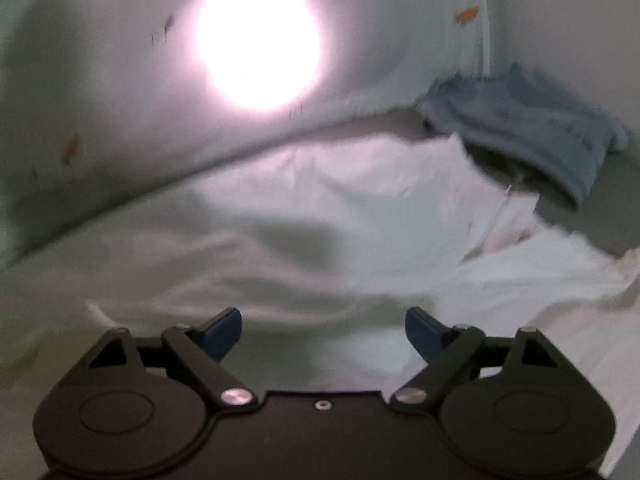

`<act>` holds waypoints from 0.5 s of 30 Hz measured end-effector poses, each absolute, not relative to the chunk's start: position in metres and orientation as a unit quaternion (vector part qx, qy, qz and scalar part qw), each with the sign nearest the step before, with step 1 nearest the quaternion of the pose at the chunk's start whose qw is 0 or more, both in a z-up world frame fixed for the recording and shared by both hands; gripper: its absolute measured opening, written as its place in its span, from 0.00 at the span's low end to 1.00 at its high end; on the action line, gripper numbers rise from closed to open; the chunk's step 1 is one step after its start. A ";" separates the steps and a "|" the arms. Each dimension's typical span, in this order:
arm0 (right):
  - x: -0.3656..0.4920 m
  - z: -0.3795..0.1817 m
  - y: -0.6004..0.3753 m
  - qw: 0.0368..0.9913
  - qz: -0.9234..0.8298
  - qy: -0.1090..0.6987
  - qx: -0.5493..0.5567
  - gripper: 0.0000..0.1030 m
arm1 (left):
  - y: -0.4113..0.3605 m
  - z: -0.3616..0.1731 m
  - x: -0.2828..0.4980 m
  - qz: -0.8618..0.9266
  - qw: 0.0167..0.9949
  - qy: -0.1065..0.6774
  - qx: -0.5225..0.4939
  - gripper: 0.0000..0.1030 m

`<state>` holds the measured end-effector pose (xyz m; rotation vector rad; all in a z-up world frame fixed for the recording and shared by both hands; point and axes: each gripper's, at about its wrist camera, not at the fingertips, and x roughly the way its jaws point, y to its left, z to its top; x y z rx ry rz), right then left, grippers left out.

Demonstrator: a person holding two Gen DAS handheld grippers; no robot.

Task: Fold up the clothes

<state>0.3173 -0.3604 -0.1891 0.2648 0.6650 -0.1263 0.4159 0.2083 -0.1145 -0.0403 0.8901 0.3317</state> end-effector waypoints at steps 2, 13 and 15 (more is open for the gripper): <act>0.316 -0.181 -0.384 0.939 -0.068 0.306 0.144 0.79 | 0.185 -0.118 0.411 0.150 0.889 0.433 -0.005 0.55; 0.433 -0.200 -0.507 0.934 -0.079 0.323 0.132 0.44 | 0.121 -0.171 0.414 0.206 0.852 0.481 -0.024 0.62; 0.466 -0.210 -0.521 0.933 -0.082 0.333 0.110 0.51 | 0.120 -0.171 0.414 0.221 0.846 0.484 -0.027 0.64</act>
